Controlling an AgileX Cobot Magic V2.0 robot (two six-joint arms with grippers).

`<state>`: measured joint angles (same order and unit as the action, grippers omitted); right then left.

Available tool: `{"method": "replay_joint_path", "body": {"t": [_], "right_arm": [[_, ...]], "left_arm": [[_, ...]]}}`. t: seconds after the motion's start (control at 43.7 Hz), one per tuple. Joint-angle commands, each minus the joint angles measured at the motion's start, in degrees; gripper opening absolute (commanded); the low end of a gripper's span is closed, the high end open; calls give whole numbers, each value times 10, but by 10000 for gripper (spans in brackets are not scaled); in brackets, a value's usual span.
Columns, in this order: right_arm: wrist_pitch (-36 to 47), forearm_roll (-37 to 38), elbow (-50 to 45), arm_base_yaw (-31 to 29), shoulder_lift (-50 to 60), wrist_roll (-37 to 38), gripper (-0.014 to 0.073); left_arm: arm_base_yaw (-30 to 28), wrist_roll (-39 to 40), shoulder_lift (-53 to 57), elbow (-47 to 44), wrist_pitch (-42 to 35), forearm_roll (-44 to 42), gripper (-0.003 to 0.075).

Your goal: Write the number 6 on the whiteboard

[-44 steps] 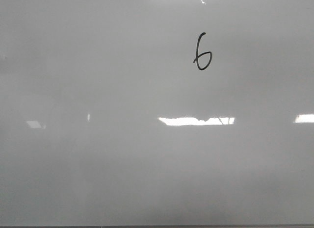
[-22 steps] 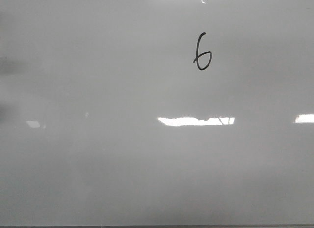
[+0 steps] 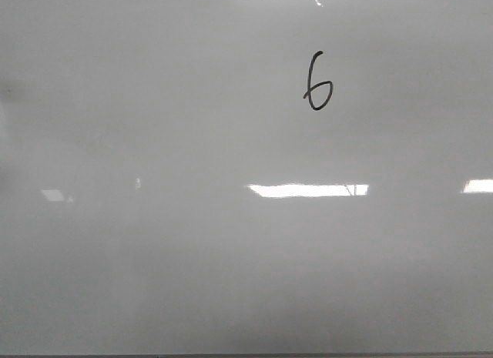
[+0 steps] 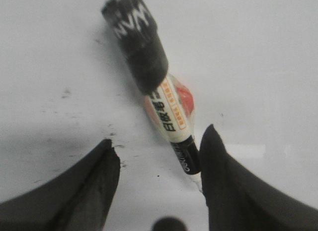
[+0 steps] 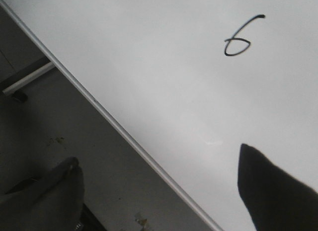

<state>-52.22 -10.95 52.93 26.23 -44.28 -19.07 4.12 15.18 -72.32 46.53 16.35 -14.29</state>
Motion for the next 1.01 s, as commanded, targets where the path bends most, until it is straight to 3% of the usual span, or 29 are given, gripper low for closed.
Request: {"method": "replay_joint_path", "body": {"t": [0.0, 0.114, 0.206, 0.527, 0.801, 0.916, 0.984], "right_arm": [[-24, 54, 44, -9, 3, 82, 645], [-89, 125, 69, -17, 4, 183, 645], [-104, 145, 66, -18, 13, 221, 645], [-102, 144, 43, -18, 90, 228, 645], [-94, 144, 20, -18, 117, 228, 643], [-86, 144, 20, -18, 117, 228, 524], [-85, 144, 20, -18, 117, 228, 356]], "left_arm": [[-2, -2, 51, 41, 41, -5, 368], [5, -17, 104, 65, 119, -4, 368], [33, -58, 147, 72, 168, 4, 368], [181, -79, 310, 71, 319, 66, 368], [235, -79, 378, 55, 328, 73, 366], [235, -79, 378, 52, 329, 70, 286], [235, -83, 378, 52, 328, 66, 195]]}}
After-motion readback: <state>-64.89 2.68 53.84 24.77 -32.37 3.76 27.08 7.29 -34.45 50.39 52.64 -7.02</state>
